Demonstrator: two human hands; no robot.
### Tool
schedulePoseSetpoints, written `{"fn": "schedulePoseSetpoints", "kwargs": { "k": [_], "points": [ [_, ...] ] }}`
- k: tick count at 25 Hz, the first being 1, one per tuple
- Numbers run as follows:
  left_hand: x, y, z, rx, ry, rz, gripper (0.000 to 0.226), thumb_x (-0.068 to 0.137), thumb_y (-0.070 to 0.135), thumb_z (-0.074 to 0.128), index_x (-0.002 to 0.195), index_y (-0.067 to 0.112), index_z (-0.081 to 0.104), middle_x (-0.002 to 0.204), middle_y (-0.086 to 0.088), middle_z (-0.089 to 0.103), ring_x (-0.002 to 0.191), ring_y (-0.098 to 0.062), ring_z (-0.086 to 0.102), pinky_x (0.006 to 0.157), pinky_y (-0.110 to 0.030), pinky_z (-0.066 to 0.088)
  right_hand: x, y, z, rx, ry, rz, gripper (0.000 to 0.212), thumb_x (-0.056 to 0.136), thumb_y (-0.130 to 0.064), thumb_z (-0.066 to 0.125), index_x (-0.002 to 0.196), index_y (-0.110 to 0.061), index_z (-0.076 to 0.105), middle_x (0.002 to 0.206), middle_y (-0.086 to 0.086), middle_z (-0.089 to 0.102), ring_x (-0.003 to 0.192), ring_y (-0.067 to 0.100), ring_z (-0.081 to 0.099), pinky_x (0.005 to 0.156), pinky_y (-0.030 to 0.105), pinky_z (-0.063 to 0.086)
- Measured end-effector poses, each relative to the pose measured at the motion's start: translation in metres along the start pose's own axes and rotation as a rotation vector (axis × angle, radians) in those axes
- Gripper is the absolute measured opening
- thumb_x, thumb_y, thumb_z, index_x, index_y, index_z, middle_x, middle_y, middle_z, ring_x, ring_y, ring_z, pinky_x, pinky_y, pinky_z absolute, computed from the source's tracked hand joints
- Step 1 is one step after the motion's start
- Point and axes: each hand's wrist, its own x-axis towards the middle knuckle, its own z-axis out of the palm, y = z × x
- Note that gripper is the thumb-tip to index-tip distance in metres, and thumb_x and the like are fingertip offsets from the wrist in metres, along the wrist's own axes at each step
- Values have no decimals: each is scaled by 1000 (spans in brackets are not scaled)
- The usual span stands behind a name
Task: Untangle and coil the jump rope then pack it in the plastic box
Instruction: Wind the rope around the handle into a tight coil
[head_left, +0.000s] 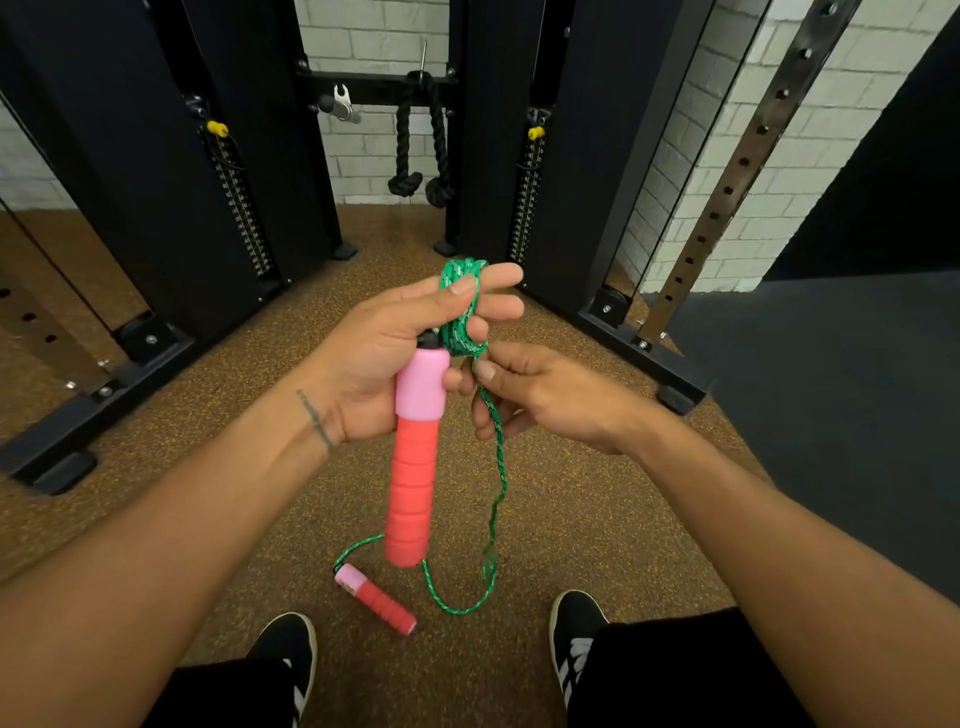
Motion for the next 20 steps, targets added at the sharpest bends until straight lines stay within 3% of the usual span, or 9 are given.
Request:
{"fn": "schedulePoseSetpoints", "kwargs": {
  "k": [5, 9, 11, 14, 16, 20],
  "points": [
    [-3, 1, 1, -78, -137, -30, 43, 92, 24, 51, 133, 13, 61, 92, 5, 72, 66, -1, 61, 43, -13, 47, 3, 0, -10, 199, 150, 57, 30, 106, -32, 43, 107, -8, 62, 69, -3, 59, 67, 14, 62, 71, 34, 51],
    [0, 4, -4, -110, -83, 5, 47, 93, 19, 50, 140, 22, 52, 130, 1, 68, 86, -4, 60, 50, -18, 52, -5, -6, -4, 100, -54, 79, 30, 106, -35, 44, 88, -33, 68, 73, -1, 57, 72, 14, 59, 74, 34, 48],
    [2, 5, -9, -28, -26, 2, 50, 92, 18, 53, 141, 28, 50, 136, 4, 64, 88, -9, 57, 52, -21, 52, -7, -10, 0, 69, -94, 58, 31, 105, -34, 45, 87, -39, 69, 74, 0, 55, 72, 14, 58, 71, 30, 48],
    [3, 5, -15, 43, 34, 11, 52, 91, 18, 55, 142, 26, 49, 133, 2, 66, 105, -19, 48, 52, -24, 55, -10, -18, -4, 27, -68, 46, 25, 106, -32, 45, 101, -29, 69, 72, -1, 50, 71, 14, 53, 63, 19, 46],
    [3, 4, -18, 102, 52, 16, 57, 88, 14, 58, 143, 22, 46, 132, 1, 67, 109, -12, 57, 53, -23, 57, -13, -18, -6, -10, -54, 39, 24, 105, -32, 47, 107, -24, 70, 71, -2, 49, 68, 11, 52, 58, 14, 43],
    [5, 2, -23, 317, 32, -18, 73, 75, -2, 54, 142, 26, 47, 130, 4, 68, 107, -5, 63, 58, -22, 54, -15, -16, -8, -9, -63, -9, 19, 100, -28, 58, 105, -18, 73, 68, -10, 53, 67, 7, 53, 64, 19, 49]
  ]
}}
